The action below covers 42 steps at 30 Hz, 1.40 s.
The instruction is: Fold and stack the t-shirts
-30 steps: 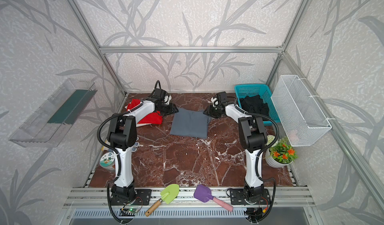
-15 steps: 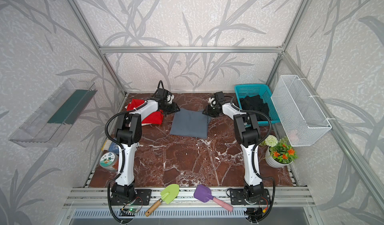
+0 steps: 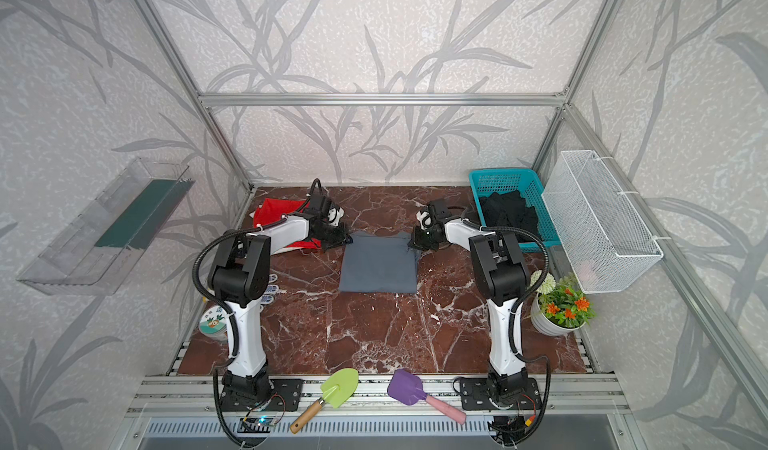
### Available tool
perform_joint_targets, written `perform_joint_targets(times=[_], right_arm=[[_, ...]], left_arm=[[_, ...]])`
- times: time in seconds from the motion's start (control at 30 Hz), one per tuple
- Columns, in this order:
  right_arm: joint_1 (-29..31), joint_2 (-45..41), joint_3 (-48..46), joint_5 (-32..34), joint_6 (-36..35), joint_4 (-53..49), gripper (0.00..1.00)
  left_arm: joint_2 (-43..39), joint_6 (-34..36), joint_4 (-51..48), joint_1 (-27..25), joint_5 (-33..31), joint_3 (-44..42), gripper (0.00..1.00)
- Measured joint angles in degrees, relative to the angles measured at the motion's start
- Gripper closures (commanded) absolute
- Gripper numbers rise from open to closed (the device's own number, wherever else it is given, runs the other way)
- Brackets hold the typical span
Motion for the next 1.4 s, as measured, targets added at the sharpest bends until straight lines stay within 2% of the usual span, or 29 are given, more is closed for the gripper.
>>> perform_joint_targets(times=[0.23, 0.47, 0.67, 0.9, 1.13, 1.2, 1.27, 1.3, 1.33, 1.4], right_arm=[[0.81, -11.04, -8.11, -0.09, 1.03, 0.55, 1.0], [0.94, -16.24, -8.59, 0.44, 2.03, 0.9, 1.0], [0.92, -11.87, -5.53, 2.25, 2.34, 0.81, 1.0], [0.81, -3.17, -4.31, 3.43, 3.13, 6.88, 1.0], [0.83, -1.86, -4.31, 5.84, 2.56, 8.98, 1.0], [0.83, -1.84, -4.31, 6.86, 2.1, 8.96, 0.95], [0.87, -1.84, -4.31, 7.74, 1.6, 9.01, 0.85], [0.9, -1.84, -4.31, 8.13, 1.29, 9.01, 0.76], [0.87, -1.84, -4.33, 8.61, 0.98, 9.03, 0.67], [0.79, -1.9, -4.63, 9.53, 0.46, 9.44, 0.59]], left_arm=[[-12.9, -0.44, 0.31, -3.48, -3.06, -9.33, 0.92], [-18.84, -0.83, 0.26, -4.72, -5.77, -10.64, 0.96], [-15.72, -1.29, 0.55, -4.7, -8.98, -8.79, 0.95], [-9.07, -3.65, 7.15, -4.66, -13.22, -8.26, 0.95], [-6.49, -5.16, 11.56, -4.66, -16.11, -8.46, 0.95], [-4.98, -5.51, 12.13, -4.66, -16.55, -8.48, 0.95], [-3.37, -5.86, 12.72, -4.66, -16.87, -8.48, 0.94], [-2.64, -5.99, 13.14, -4.66, -17.03, -8.55, 0.89], [-2.38, -6.01, 13.73, -4.66, -17.09, -8.7, 0.79], [-2.75, -6.36, 14.99, -4.63, -17.57, -9.55, 0.67]])
